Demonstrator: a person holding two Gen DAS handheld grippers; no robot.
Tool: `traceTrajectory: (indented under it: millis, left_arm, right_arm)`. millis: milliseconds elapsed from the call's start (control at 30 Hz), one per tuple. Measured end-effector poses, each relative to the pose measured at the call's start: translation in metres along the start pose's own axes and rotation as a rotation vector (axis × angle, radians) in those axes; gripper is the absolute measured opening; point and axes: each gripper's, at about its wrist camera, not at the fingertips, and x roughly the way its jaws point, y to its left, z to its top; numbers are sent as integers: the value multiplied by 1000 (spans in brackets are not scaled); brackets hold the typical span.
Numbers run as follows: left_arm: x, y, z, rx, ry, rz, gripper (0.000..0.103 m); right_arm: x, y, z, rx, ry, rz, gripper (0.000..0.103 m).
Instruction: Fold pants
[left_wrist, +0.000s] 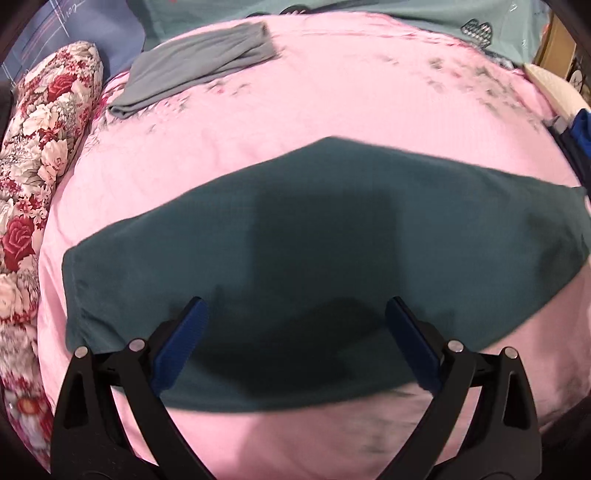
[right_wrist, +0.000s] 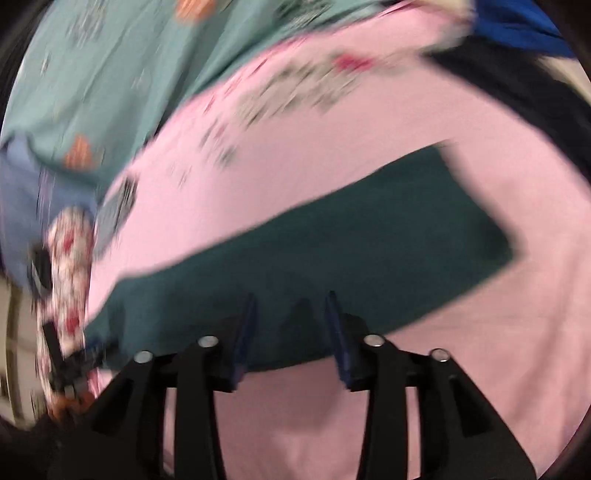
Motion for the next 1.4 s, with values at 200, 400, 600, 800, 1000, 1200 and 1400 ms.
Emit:
traceTrajectory:
  millis: [200, 400, 600, 800, 1000, 1200, 1400]
  left_arm:
    - [-22, -51, -2, 9, -13, -58, 98]
    - [-25, -96, -4, 75, -5, -95, 98]
    - [-18, -137, -4, 137, 2, -100, 98]
    - [-22, -165, -1, 171, -15, -142, 98]
    - [-15, -209, -10, 302, 6, -238, 98]
    - [-33, -170, -9, 204, -33, -214, 98]
    - [-53, -67, -19, -38, -56, -106, 98]
  right_arm:
    - [-24, -85, 5, 270, -108, -138, 44]
    - [-8, -90, 15, 259, -124, -177, 44]
    - [0, -81, 16, 163, -116, -240, 34]
    - [2, -86, 12, 132, -112, -261, 9]
    - [-6, -87, 15, 194, -133, -184, 6]
    - [-35, -12, 32, 40, -221, -42, 6]
    - [-9, 131, 8, -339, -188, 122, 6]
